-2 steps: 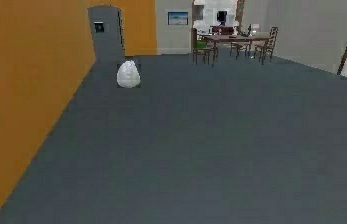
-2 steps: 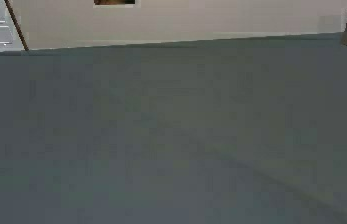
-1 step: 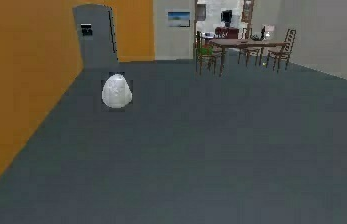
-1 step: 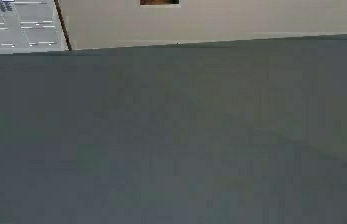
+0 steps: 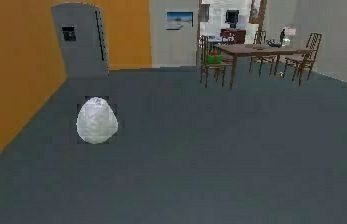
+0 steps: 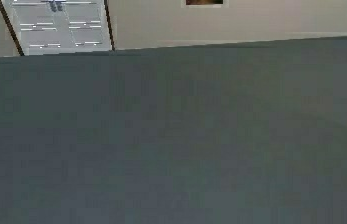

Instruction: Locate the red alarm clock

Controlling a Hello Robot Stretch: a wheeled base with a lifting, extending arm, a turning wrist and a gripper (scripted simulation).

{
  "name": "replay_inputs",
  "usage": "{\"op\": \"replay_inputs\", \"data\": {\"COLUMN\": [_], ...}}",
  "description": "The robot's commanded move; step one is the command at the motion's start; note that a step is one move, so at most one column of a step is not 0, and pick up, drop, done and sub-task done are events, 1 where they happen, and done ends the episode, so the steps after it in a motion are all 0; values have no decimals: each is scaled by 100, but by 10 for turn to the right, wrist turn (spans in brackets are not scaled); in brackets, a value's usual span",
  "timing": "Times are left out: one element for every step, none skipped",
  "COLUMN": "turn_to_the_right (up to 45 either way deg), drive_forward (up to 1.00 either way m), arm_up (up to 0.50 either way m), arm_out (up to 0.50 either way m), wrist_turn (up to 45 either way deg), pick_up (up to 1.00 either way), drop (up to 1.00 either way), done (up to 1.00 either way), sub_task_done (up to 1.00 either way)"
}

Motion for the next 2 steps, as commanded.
{"op": "replay_inputs", "data": {"turn_to_the_right": [-30, 0], "drive_forward": [0, 100], "arm_up": [0, 0], "arm_out": [0, 0], "wrist_turn": [0, 0], "pick_up": [0, 0], "drop": [0, 0], "done": [0, 0], "sub_task_done": [0, 0]}}
